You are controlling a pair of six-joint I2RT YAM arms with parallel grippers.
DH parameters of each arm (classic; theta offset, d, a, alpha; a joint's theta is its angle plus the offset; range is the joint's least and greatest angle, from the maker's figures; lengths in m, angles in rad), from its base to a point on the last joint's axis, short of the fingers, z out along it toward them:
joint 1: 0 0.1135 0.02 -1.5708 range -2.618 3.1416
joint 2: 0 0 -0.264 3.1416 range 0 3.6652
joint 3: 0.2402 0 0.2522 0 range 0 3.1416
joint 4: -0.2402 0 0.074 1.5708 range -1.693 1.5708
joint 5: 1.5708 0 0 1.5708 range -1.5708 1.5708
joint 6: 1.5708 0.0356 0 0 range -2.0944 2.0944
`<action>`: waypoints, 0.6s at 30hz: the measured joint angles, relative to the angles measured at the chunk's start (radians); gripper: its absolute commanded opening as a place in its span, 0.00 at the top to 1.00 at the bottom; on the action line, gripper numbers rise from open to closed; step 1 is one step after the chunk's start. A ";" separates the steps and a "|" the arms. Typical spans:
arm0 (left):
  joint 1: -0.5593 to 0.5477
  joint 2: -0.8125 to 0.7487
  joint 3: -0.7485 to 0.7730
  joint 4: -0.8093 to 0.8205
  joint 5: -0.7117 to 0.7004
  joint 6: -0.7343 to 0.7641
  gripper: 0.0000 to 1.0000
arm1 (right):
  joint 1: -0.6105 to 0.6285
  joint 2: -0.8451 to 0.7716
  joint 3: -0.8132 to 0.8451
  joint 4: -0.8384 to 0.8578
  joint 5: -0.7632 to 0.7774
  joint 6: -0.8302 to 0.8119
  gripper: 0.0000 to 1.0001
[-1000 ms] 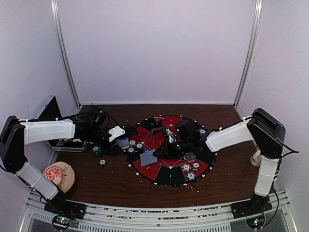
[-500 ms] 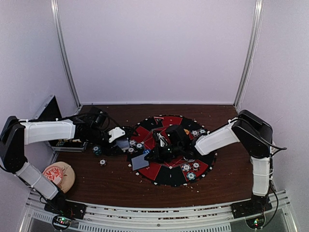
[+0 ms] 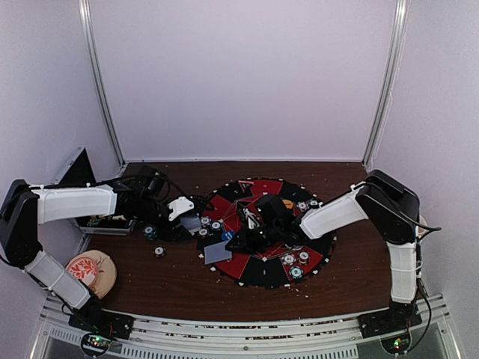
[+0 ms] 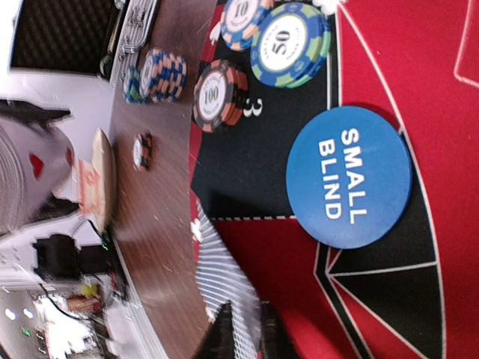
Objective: Distribute texas hold em gaming equipment
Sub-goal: Distribute the poker card in the small blind area.
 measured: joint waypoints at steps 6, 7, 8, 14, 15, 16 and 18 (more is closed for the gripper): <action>0.000 0.000 0.000 0.000 0.002 0.000 0.49 | 0.000 0.000 0.018 -0.092 0.034 -0.049 0.67; 0.000 0.000 0.000 0.000 0.003 0.000 0.49 | 0.000 -0.002 0.024 -0.105 0.039 -0.056 0.66; 0.000 0.000 0.000 0.000 0.003 0.000 0.49 | 0.000 -0.006 0.026 -0.114 0.045 -0.064 0.65; 0.000 0.000 0.000 -0.001 0.007 0.000 0.49 | 0.000 -0.070 0.026 -0.219 0.114 -0.108 0.53; 0.000 0.000 0.000 -0.002 0.009 0.000 0.49 | 0.000 -0.090 0.026 -0.237 0.126 -0.118 0.51; 0.000 0.000 0.000 -0.004 0.011 0.000 0.49 | 0.000 -0.106 0.026 -0.245 0.137 -0.122 0.48; 0.000 0.000 0.001 -0.008 0.015 0.000 0.49 | 0.000 -0.147 0.026 -0.261 0.155 -0.132 0.44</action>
